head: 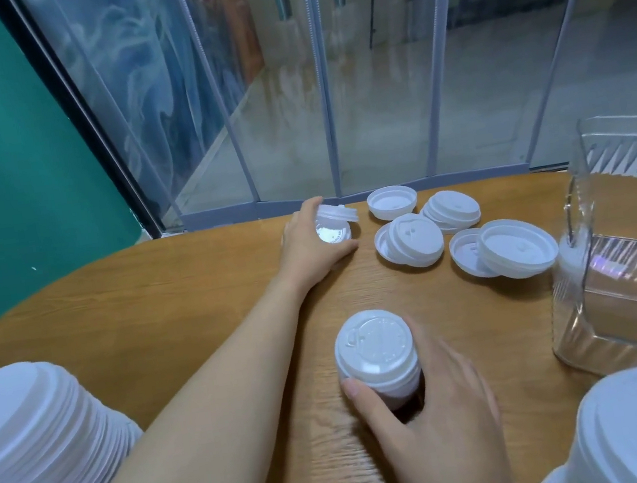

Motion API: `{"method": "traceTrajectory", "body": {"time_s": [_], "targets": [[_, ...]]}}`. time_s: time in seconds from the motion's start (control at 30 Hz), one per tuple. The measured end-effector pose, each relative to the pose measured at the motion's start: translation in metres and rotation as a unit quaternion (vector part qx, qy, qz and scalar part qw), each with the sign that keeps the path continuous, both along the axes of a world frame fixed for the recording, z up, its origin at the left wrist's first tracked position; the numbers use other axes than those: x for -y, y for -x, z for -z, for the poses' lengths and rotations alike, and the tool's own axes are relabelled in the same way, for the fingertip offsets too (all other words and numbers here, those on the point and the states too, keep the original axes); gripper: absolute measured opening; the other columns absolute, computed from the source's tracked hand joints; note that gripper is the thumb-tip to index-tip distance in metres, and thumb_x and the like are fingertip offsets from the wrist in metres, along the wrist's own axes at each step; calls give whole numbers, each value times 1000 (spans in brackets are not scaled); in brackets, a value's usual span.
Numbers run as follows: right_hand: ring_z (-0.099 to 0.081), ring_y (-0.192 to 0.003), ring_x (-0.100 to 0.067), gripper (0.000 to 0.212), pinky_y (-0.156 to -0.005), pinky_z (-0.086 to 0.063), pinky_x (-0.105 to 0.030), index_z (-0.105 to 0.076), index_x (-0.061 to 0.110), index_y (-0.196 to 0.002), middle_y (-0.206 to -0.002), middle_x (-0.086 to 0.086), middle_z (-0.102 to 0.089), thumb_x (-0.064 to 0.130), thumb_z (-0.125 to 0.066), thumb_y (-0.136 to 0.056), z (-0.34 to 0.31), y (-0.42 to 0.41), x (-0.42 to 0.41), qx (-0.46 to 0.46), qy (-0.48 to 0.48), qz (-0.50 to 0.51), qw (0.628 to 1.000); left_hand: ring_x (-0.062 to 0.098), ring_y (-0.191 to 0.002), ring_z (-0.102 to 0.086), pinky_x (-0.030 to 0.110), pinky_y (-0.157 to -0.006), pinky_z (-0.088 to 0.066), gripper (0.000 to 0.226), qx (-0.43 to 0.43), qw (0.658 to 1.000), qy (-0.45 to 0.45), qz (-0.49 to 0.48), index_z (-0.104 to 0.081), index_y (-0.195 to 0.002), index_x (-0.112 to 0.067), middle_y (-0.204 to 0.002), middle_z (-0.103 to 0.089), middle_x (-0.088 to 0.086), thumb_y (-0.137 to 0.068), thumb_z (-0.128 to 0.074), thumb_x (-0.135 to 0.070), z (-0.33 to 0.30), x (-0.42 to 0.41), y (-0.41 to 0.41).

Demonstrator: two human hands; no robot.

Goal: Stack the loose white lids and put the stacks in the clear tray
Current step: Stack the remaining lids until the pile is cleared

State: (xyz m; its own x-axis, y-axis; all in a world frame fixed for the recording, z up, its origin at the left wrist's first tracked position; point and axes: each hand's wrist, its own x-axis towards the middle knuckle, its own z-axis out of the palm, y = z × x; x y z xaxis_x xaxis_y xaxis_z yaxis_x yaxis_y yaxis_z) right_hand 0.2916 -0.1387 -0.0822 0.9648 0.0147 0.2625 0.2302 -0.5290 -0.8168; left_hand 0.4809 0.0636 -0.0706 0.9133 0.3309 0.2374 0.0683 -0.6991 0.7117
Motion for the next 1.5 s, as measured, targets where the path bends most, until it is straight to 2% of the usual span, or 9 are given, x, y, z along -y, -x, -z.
{"method": "traceTrajectory", "body": {"time_s": [0.1,0.27,0.47,0.6,0.77,0.87,1.1,1.33,1.5], "targets": [[-50,-136,-17,98,-118,-31,-44,-53,40,-145,-118,31,-55,86,-51,-58,-1,-1,1,-10,-1,-6,1000,18,-131,-49,38,-110,-42,83,14,1000,21,5,-47,-143,-28,-138,-55,-5,-72,-88,-40,-2,4,14],[-45,-138,-12,97,-120,-28,-43,-47,43,-145,-134,24,-60,88,-47,-60,-5,-2,4,-36,18,-26,999,12,-122,-56,37,-109,-46,71,21,998,61,19,-56,-133,-32,-129,-62,-10,-72,-91,-38,-12,10,65],[-52,-128,-15,88,-113,-36,-44,-51,42,-140,-121,20,-63,84,-51,-63,-4,-3,4,-18,19,-19,999,5,-129,-53,34,-114,-41,88,-9,998,57,26,-49,-144,-36,-138,-58,-15,-65,-87,-50,-21,16,147],[-54,-126,-17,88,-110,-37,-43,-51,41,-140,-121,17,-64,84,-49,-64,-4,-2,6,-18,23,-25,999,2,-133,-48,21,-110,-35,99,-25,999,42,8,-37,-154,-35,-146,-52,-10,-72,-92,-39,-29,18,185],[-54,-123,-14,86,-109,-38,-43,-49,43,-141,-121,20,-65,85,-49,-66,-6,-1,7,-20,23,-33,999,-1,-127,-47,14,-102,-34,102,-13,999,24,-23,-35,-152,-39,-135,-50,-19,-69,-94,-39,-43,21,220],[-54,-124,-15,87,-110,-37,-43,-49,42,-142,-123,20,-64,85,-49,-66,-5,-1,7,-17,23,-29,999,-5,-120,-50,4,-94,-34,99,9,999,31,-41,-41,-145,-41,-128,-52,-21,-63,-96,-45,-54,23,233],[-51,-129,-14,88,-111,-37,-47,-48,49,-140,-122,19,-64,87,-51,-60,-3,-2,7,-35,20,-42,998,-3,-108,-62,11,-88,-47,70,33,995,92,8,-63,-118,-35,-112,-68,-19,-58,-100,-37,-73,41,226],[-40,-139,-10,100,-117,-26,-38,-47,53,-143,-133,24,-59,90,-49,-50,-8,-2,8,-44,12,-43,998,-7,-108,-61,9,-90,-45,70,-24,991,107,80,-68,-123,-34,-117,-69,-19,-61,-100,-34,-67,53,206],[-43,-139,-11,101,-118,-25,-40,-48,53,-143,-131,25,-61,88,-50,-48,-6,-2,8,-41,15,-45,998,-6,-120,-56,13,-98,-44,74,-53,988,89,119,-68,-124,-38,-122,-64,-25,-57,-97,-49,-55,57,200]]}}
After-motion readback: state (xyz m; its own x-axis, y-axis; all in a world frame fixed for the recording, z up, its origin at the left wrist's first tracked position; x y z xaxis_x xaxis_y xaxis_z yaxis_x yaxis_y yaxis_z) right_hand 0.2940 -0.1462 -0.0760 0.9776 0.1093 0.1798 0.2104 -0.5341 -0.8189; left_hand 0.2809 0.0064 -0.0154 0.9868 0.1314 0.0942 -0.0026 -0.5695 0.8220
